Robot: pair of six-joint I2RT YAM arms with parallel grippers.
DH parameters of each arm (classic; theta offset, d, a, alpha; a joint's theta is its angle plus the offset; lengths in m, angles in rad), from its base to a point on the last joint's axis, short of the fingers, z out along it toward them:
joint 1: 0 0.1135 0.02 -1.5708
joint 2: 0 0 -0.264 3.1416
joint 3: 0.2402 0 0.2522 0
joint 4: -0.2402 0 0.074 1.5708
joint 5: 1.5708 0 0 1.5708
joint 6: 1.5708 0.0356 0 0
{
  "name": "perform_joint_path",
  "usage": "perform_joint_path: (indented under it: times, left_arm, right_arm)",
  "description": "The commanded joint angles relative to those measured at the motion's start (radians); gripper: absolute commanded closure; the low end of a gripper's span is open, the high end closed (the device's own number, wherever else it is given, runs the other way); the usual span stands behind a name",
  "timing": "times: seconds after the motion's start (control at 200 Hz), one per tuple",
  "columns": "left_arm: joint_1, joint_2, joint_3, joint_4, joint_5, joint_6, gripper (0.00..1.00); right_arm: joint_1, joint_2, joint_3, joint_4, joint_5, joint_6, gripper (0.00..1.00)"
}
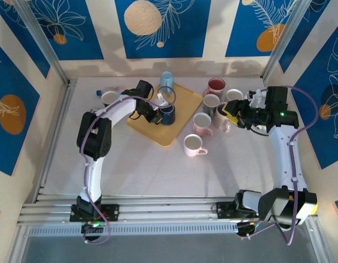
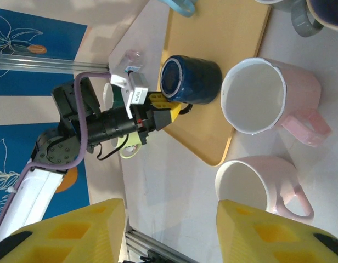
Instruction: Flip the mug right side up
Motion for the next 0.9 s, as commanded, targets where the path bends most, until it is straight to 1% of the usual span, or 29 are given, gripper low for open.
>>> perform_joint_path:
  times: [0.0,0.225,0.35,0.595,0.67,0.74,0.895]
  left_arm:
    - [-0.009,-0.125,0.007,0.013,0.071,-0.137,1.00]
    - [-0.017,-0.198,0.025,-0.046,0.101,-0.411,1.00]
    - [-0.034,-0.270,-0.023,0.009,0.114,-0.578,1.00]
    - [-0.051,-0.377,-0.095,0.123,0.135,-0.939,1.00]
    - [-0.055,-0.413,-0.122,0.173,0.136,-1.038,1.00]
    - [-0.063,-0.446,-0.155,0.233,0.138,-1.116,1.00]
    - [-0.074,-0.518,-0.231,0.383,0.148,-1.271,1.00]
  right_arm:
    - [-0.007,-0.028,-0.025,0.001,-0.056,-0.002,0.53]
    - [0.007,-0.038,-0.059,0.039,-0.131,0.034,0.52]
    - [0.022,-0.029,-0.089,0.088,-0.225,0.087,0.53]
    - [0.068,-0.042,-0.161,0.244,-0.331,0.244,0.54]
    - [0.090,-0.040,-0.187,0.320,-0.365,0.314,0.54]
    - [0.117,-0.039,-0.222,0.429,-0.391,0.416,0.54]
    - [0.196,-0.031,-0.293,0.637,-0.369,0.643,0.53]
